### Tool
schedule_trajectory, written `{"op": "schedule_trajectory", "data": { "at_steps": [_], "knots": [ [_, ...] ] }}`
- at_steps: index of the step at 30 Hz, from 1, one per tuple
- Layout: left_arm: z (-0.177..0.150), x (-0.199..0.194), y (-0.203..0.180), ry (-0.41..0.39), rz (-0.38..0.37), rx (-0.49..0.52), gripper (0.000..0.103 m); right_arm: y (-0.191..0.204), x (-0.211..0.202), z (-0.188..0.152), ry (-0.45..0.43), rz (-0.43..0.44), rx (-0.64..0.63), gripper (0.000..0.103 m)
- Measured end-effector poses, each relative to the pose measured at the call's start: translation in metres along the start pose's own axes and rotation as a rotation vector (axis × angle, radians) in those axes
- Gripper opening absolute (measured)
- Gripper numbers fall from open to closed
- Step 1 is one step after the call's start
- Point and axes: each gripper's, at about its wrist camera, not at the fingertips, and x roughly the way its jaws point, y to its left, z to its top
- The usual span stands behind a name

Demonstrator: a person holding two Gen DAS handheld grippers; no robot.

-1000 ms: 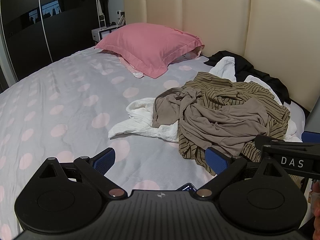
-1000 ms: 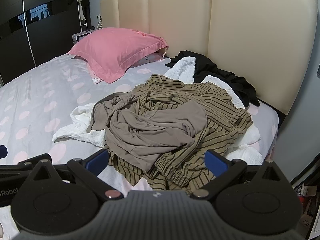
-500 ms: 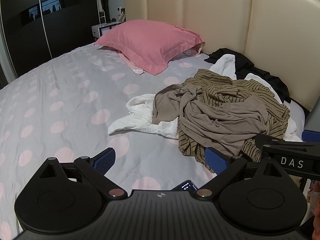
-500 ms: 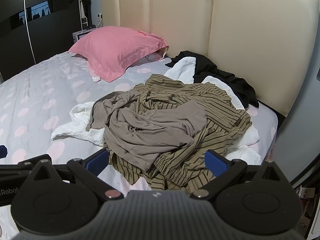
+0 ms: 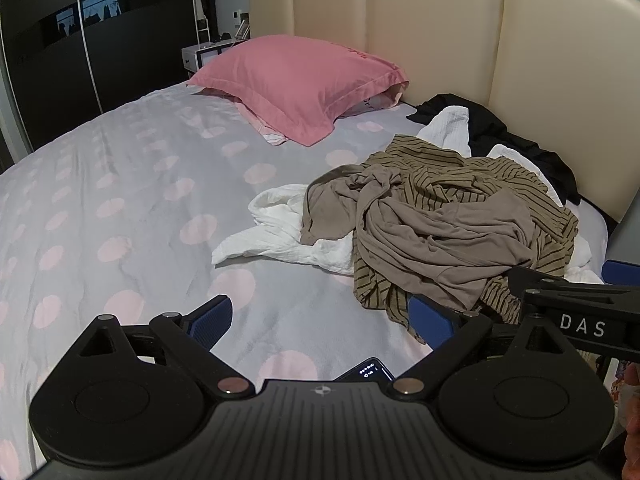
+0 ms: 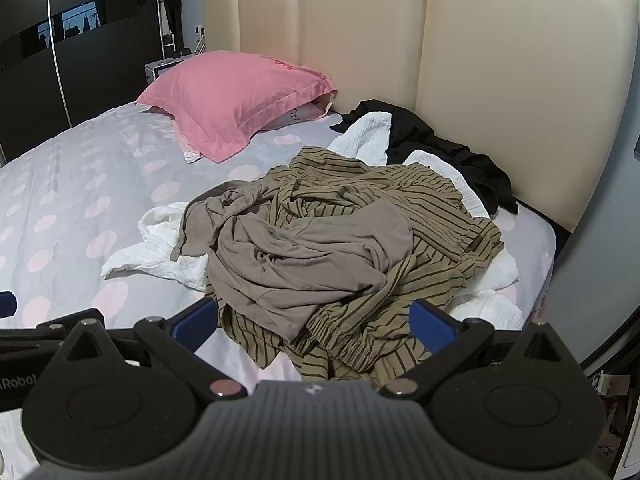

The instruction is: Fold clothes

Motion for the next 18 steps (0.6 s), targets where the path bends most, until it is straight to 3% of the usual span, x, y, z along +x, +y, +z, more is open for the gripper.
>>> {"op": "schedule_trajectory", "data": {
  "at_steps": [6, 13, 15, 16, 17, 18],
  "knots": [
    [0.0, 0.004, 0.0, 0.005, -0.01, -0.007, 0.096, -0.002, 0.003, 0.0, 0.0, 0.004, 0.001, 0.102],
    [0.002, 0.015, 0.006, 0.023, -0.016, -0.023, 0.096, -0.008, 0.012, 0.004, 0.036, 0.074, -0.008, 0.101],
    [0.002, 0.019, 0.008, 0.031, -0.015, -0.022, 0.096, -0.008, 0.02, 0.008, 0.06, 0.077, -0.041, 0.088],
    [0.003, 0.021, 0.01, 0.035, -0.014, -0.021, 0.095, -0.008, 0.025, 0.01, 0.075, 0.08, -0.057, 0.073],
    [0.004, 0.023, 0.013, 0.038, -0.013, -0.022, 0.095, -0.009, 0.031, 0.012, 0.091, 0.083, -0.073, 0.065],
    [0.004, 0.025, 0.015, 0.041, -0.01, -0.023, 0.095, -0.01, 0.038, 0.015, 0.105, 0.086, -0.089, 0.064]
  ]
}}
